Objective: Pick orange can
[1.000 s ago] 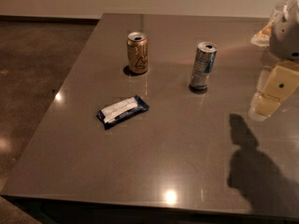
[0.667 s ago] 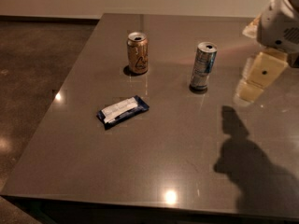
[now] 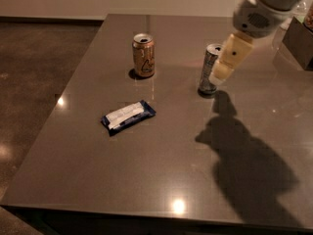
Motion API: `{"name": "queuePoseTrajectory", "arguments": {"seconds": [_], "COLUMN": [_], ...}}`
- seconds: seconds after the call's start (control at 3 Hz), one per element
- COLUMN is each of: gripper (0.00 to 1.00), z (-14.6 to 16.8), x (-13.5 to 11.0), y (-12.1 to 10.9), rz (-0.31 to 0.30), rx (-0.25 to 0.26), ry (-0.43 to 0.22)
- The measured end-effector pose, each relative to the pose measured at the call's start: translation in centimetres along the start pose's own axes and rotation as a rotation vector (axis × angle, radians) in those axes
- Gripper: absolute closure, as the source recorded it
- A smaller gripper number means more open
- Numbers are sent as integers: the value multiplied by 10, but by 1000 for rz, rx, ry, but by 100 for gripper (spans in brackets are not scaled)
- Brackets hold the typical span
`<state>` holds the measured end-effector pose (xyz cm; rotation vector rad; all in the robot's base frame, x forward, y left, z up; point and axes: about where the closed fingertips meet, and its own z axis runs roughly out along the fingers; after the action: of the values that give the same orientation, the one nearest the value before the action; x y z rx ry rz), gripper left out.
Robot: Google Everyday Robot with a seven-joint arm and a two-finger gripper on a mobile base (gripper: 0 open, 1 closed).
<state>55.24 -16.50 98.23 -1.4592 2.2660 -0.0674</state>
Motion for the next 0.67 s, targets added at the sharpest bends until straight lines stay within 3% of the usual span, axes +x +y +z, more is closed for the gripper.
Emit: {"name": "queuePoseTrajectory", "arguments": {"seconds": [0.33,0.67], "gripper": [0,0], "z": [23,41], "x": [-26,-57], "y": [-21,-27], "rz": [85,131], "rx": [10,-4], "ry": [-31,-84]}}
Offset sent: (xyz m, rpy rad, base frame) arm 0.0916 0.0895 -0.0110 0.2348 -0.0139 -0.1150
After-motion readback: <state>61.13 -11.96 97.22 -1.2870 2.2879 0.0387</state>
